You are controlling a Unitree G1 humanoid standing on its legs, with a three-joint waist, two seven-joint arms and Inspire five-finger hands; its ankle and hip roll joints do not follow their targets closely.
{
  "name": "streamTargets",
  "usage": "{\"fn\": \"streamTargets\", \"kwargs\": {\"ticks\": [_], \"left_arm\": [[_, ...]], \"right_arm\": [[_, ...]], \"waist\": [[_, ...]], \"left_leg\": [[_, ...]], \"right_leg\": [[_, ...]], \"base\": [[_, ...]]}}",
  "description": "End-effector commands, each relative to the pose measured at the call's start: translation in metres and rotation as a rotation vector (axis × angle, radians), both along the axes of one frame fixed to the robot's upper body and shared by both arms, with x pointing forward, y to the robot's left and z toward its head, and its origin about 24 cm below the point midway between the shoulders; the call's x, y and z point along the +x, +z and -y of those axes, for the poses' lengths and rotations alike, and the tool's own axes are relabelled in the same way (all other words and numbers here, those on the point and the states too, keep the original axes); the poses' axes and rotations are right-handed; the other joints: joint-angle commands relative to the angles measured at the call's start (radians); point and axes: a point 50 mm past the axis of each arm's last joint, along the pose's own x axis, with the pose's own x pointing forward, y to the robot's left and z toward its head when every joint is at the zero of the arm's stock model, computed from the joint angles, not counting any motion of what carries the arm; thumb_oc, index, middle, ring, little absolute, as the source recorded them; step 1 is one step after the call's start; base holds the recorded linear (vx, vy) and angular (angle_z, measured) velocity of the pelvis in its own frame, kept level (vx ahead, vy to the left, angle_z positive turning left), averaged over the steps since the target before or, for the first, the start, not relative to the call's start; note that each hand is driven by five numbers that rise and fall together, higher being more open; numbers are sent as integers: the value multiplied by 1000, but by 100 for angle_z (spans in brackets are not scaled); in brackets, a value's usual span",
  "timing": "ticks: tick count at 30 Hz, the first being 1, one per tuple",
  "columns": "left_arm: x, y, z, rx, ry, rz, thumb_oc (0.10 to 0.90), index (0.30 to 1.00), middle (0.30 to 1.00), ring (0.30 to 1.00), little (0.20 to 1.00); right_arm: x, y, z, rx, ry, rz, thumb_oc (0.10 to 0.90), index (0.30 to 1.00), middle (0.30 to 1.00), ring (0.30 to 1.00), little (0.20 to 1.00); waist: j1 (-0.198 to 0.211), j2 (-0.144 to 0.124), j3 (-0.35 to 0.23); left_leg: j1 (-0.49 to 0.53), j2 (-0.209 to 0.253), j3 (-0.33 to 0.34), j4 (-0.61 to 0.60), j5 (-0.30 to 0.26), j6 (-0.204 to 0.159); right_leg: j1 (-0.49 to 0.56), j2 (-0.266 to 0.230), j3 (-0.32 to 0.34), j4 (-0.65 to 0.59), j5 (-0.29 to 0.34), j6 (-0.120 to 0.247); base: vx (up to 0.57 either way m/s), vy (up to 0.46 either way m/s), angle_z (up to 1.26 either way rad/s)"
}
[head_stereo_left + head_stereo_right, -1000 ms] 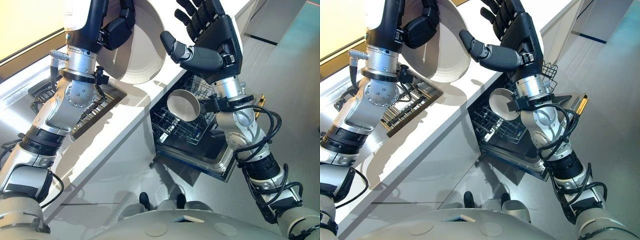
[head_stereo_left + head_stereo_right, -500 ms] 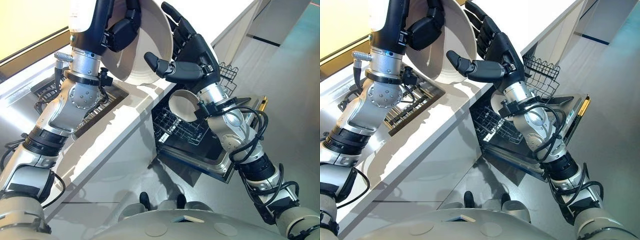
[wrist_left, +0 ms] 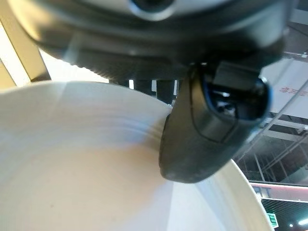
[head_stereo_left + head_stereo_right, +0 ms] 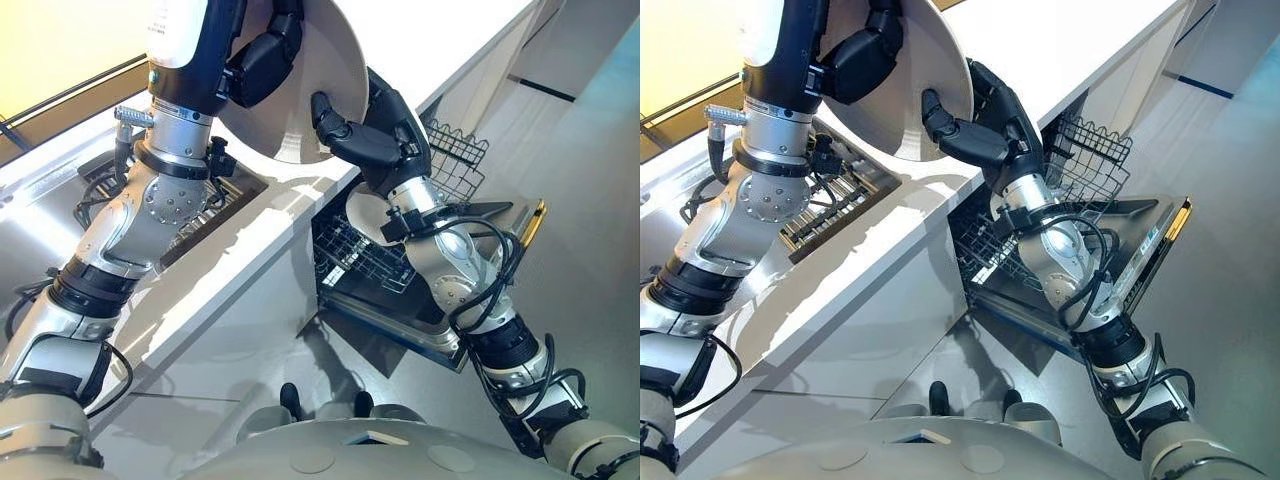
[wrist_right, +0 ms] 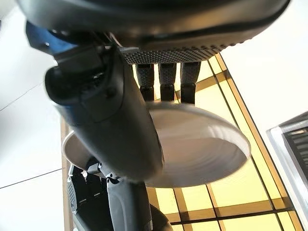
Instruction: Pick up plates and place into dishwasher.
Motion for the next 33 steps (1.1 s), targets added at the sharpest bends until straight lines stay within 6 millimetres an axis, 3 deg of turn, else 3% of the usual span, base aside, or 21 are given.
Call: {"fn": "streamTargets", "kwargs": {"ticks": [1, 3, 4, 5, 6, 7, 8, 15, 18, 23, 27, 33], "left_arm": [[-26, 31, 13, -100, -185, 168, 100, 300, 300, 300, 200], [-24, 31, 9, -109, -176, 148, 100, 300, 300, 300, 200], [-24, 30, 6, -115, -173, 137, 141, 335, 335, 335, 241], [-23, 29, 4, -125, -176, 115, 366, 528, 528, 528, 466], [-22, 27, 3, -133, -178, 94, 424, 578, 578, 578, 524], [-20, 25, 1, -147, -186, 61, 709, 822, 822, 822, 809], [-18, 22, 0, -151, -191, 22, 800, 900, 900, 900, 900], [-7, -10, -19, -272, -245, -283, 800, 900, 900, 900, 900], [-6, -24, -39, -328, -201, -365, 800, 900, 900, 900, 900], [-12, -51, -79, -447, -113, -497, 800, 900, 900, 900, 900], [-20, -71, -105, -553, -79, -565, 800, 900, 900, 900, 900], [-40, -93, -135, -612, 32, -591, 800, 900, 900, 900, 900]], "right_arm": [[2, 36, 14, 91, -120, 207, 100, 300, 300, 300, 200], [2, 41, 19, 77, -161, 251, 100, 300, 300, 300, 200], [1, 44, 23, 71, -187, 271, 100, 300, 300, 300, 200], [1, 46, 26, 64, -214, 293, 100, 300, 300, 300, 200], [0, 47, 29, 61, -230, 305, 100, 300, 300, 300, 200], [0, 48, 32, 64, -247, 315, 100, 300, 300, 300, 200], [0, 50, 35, 62, -270, 330, 100, 300, 300, 300, 200], [-2, 64, 77, 16, -543, 456, 100, 300, 300, 300, 200], [-8, 69, 109, -28, -728, 522, 100, 300, 300, 300, 200], [-26, 60, 161, -117, -963, 531, 100, 300, 300, 300, 200], [-38, 41, 195, -265, -1127, 459, 100, 300, 300, 300, 200], [-58, -27, 233, -550, -1224, 81, 100, 300, 300, 300, 200]], "waist": [[27, -25, -106], [29, -25, -105], [30, -25, -104], [31, -25, -104], [31, -25, -104], [32, -26, -106], [33, -27, -106], [36, -24, -101], [37, -24, -101], [33, -27, -101], [26, -25, -99], [7, -29, -91]], "left_leg": [[25, -37, -24, 2, -91, -1], [19, -38, -25, 2, -81, 0], [18, -38, -27, 2, -81, 1], [18, -39, -29, 2, -81, 1], [17, -40, -30, 2, -81, 1], [22, -40, -31, 2, -91, 0], [22, -40, -31, 2, -91, 1], [30, -37, -24, 2, -94, 3], [27, -35, -21, 2, -87, 5], [29, -33, -20, 2, -88, 6], [27, -31, -19, 2, -86, 4], [26, -28, -19, 2, -91, 2]], "right_leg": [[-16, 7, -25, 14, 3, 34], [-21, 7, -28, 17, 10, 32], [-21, 7, -29, 19, 9, 32], [-22, 7, -30, 19, 9, 32], [-21, 7, -30, 18, 9, 32], [-16, 6, -30, 16, 2, 34], [-15, 6, -30, 15, 3, 35], [-11, 8, -28, 12, 4, 36], [-16, 10, -26, 14, 12, 36], [-17, 11, -23, 14, 13, 38], [-19, 11, -20, 13, 13, 38], [-20, 7, -17, 15, 6, 44]], "base": [[19, 7, 11], [-14, 6, 6], [0, 0, 0], [16, 5, 5], [45, 4, 4], [45, 2, 2], [0, 0, 0], [6, 0, 0], [-4, -4, -2], [7, -5, -3], [-4, 6, -2], [0, 0, 0]]}}
